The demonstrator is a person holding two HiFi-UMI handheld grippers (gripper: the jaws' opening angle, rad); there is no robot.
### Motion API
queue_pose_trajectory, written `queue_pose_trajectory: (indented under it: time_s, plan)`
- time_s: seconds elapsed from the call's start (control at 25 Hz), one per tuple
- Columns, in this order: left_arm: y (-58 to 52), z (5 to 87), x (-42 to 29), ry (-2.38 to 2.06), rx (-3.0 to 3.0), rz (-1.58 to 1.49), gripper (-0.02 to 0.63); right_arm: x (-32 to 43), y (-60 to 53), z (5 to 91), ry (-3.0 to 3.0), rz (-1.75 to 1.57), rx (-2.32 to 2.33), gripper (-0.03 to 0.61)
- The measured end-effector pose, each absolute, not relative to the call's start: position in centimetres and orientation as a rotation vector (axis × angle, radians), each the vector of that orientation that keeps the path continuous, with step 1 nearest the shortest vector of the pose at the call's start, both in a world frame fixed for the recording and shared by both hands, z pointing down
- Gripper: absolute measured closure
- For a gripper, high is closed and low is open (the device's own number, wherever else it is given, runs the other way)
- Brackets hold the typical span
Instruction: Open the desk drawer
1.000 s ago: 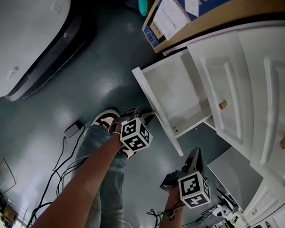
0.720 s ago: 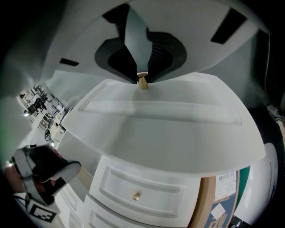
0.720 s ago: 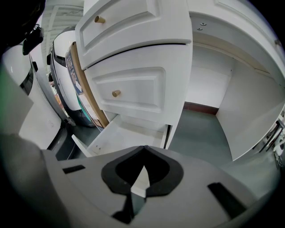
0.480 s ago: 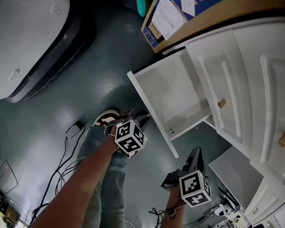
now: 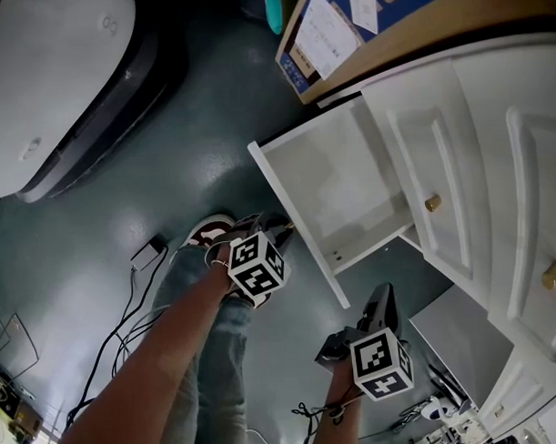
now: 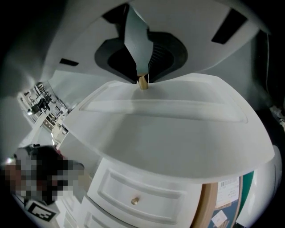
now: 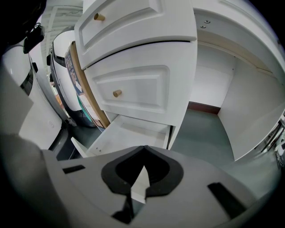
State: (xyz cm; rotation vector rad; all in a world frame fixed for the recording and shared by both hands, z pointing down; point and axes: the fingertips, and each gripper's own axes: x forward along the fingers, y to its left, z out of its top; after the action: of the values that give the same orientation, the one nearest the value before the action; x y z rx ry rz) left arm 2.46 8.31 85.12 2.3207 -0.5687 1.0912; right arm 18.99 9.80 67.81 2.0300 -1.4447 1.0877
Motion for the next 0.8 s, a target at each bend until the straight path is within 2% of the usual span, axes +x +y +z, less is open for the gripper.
queue_pose_trajectory:
  time_s: [0.36,0.8]
  plan:
    - [9.1,82.6,0.4,-0.580,2.319,1.132,0.505,17.9,9.8,66.7,-1.448,1.105,2.020,0.572]
    - [5.5,70.3,0.6,-0.665,2.374,1.014,0.505,16.6,10.0,59.5,-1.439,1.148,2.090,0.572]
